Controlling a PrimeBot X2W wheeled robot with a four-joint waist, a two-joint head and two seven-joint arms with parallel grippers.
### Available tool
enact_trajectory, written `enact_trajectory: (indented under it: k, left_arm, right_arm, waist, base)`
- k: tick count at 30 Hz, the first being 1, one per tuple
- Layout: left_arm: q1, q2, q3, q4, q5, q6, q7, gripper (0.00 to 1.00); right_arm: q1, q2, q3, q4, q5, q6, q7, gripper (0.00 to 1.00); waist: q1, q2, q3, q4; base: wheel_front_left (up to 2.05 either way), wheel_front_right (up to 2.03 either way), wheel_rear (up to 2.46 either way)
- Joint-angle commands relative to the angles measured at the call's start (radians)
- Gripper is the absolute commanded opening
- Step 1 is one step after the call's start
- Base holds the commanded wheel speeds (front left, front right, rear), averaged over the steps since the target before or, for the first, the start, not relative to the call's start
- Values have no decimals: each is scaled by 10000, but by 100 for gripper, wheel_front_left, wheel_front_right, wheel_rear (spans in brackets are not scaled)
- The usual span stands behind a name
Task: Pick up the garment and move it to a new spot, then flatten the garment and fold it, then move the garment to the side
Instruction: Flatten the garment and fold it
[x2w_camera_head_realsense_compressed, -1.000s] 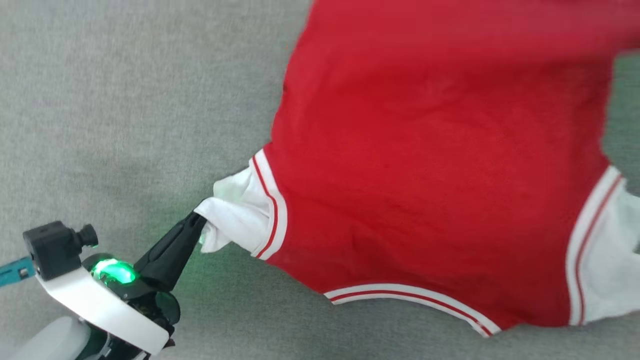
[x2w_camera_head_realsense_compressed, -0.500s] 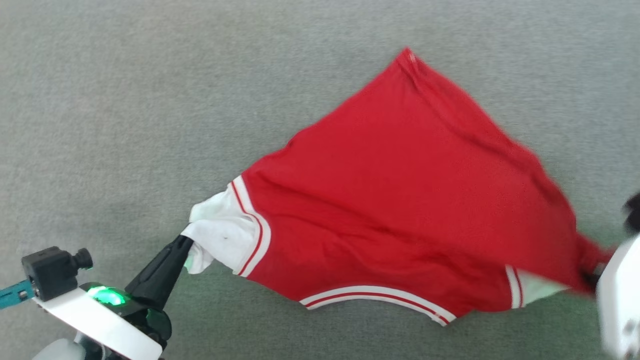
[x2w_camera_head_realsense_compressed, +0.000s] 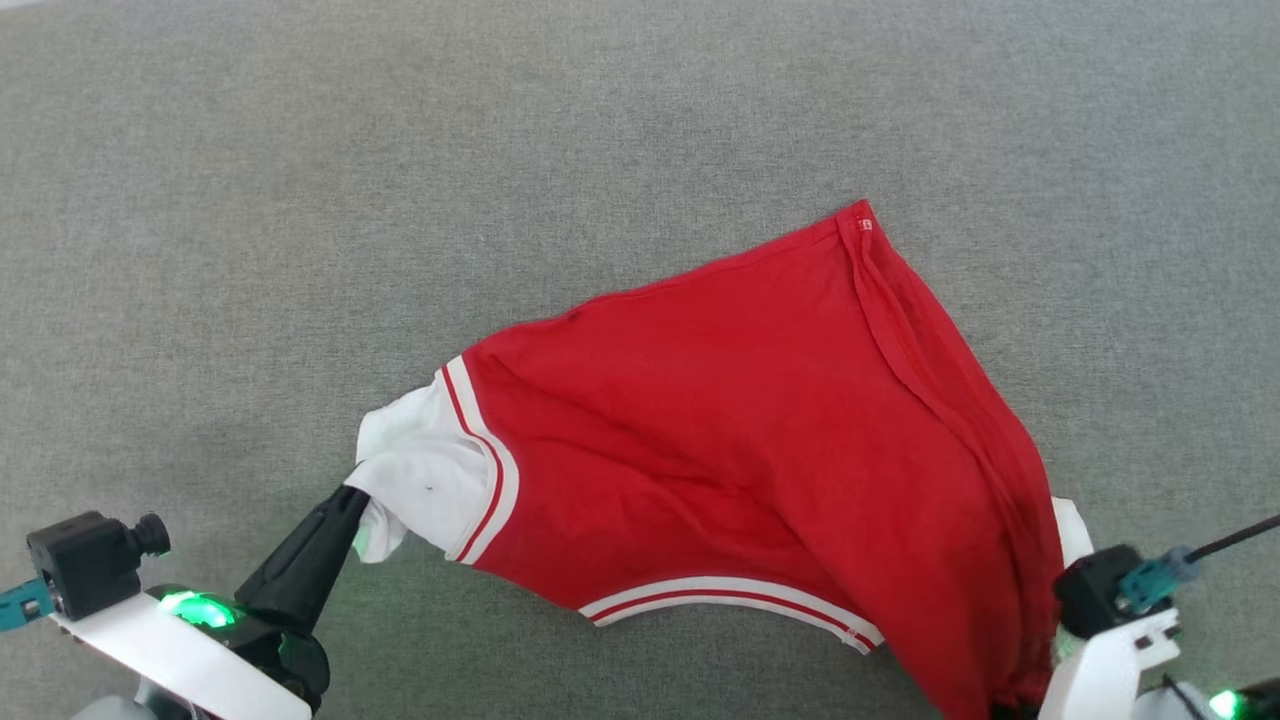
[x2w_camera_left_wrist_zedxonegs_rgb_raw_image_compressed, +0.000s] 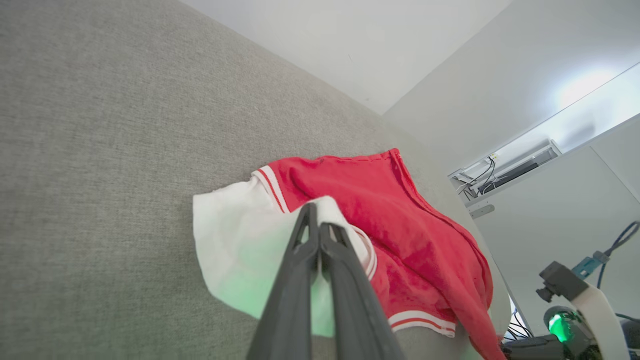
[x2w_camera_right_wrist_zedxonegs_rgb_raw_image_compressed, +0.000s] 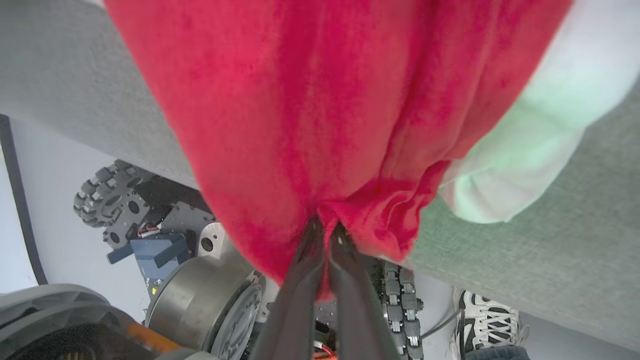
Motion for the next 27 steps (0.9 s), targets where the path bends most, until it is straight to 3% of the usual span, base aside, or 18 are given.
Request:
enact_trajectory:
  k: [1,2,3,4,10,14,20,27]
  left_arm:
    - [106,-3,-3,-12,62,24,-4,0]
    - [103,-5,-16,-15,70,24,-4,0]
    - [110,-13,-29,-17,71,24,-3,0]
    - [124,-18,-39,-16,66,24,-3,0]
    - [-83,-58,-278,-112,49,24,-4,0]
    - [-386,-88,-458,-212,27,24,-3,0]
    - [-961,-166,-844,-245,-20,24,-2,0]
    - [-1490,-316,-1184,-132,-150,24,-2,0]
  right_arm:
    - [-188,10,-56,-9,-12,-10,-257,0]
    - [-240,-33,-97,-29,-6,-10,-363,31]
    - [-257,-114,-106,-108,78,-10,-418,56]
    - [-301,-192,-143,-230,197,-10,-443,100]
    - [-1307,-574,-1124,-1526,1124,-9,248,100]
    - [-3291,-630,-2013,-1800,862,-9,345,100]
    - [-6315,-684,-1130,204,-890,-9,-828,100]
    - [-7873,-94,-86,3476,-1907,-9,-2065,100]
  waist:
    - [0,-1,-17,-1]
    - [0,-1,-28,1]
    - [0,-1,-41,8]
    - [0,-1,-52,15]
    - [0,-1,-37,183]
    - [0,-1,231,408]
    - [0,-1,769,750]
    - [0,-1,1224,1116]
  base:
    - [0,0,0]
    - [0,0,0]
    - [0,0,0]
    - [0,0,0]
    - [0,0,0]
    - [0,0,0]
    - [0,0,0]
    - [0,0,0]
